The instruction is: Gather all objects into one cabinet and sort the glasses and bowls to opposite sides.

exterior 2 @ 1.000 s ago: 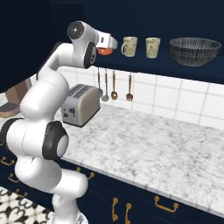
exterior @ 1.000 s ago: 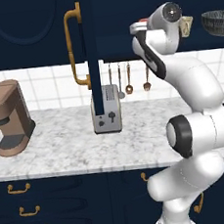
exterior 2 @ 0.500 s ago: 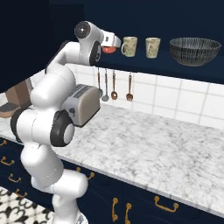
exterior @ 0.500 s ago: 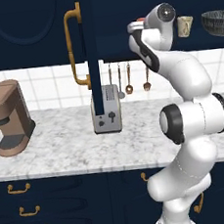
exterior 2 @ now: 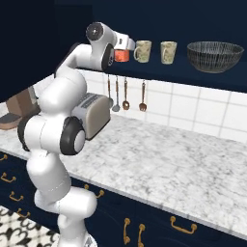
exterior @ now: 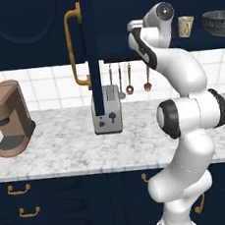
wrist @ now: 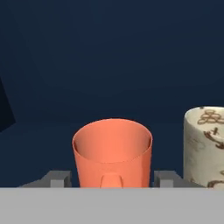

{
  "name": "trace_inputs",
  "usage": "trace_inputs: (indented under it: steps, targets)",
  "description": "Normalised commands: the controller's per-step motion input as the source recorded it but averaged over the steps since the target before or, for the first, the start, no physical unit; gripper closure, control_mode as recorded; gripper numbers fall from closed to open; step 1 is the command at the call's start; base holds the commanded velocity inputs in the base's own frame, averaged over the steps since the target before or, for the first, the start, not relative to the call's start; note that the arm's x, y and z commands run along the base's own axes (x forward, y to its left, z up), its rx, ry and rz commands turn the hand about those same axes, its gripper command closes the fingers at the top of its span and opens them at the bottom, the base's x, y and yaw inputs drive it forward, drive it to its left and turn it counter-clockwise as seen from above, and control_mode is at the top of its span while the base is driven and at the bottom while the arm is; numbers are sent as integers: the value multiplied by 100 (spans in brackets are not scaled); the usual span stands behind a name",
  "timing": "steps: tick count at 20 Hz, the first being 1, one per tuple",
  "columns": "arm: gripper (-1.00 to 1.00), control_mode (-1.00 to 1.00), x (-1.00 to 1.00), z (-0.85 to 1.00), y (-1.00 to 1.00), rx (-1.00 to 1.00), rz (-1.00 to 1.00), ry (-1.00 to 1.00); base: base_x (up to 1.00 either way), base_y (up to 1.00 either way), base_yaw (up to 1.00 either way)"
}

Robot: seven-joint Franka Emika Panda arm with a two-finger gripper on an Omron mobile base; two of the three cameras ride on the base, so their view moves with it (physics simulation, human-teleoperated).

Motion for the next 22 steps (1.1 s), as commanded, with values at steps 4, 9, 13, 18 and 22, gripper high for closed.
trace_inputs:
  steps: [4, 9, 13, 18, 22]
  targets:
    - [-100, -100, -33, 0, -2, 0, 0, -5, 0, 0, 0]
    - [-100, -100, -100, 0, 0, 0, 0, -19, 0, 0, 0]
    - [-100, -100, -100, -1, -20, 0, 0, -21, 0, 0, 0]
    - [-100, -100, -100, -16, -40, 0, 0, -15, 0, 0, 0]
    - [-100, -100, -100, -73, -36, -8, 0, -1, 0, 0, 0]
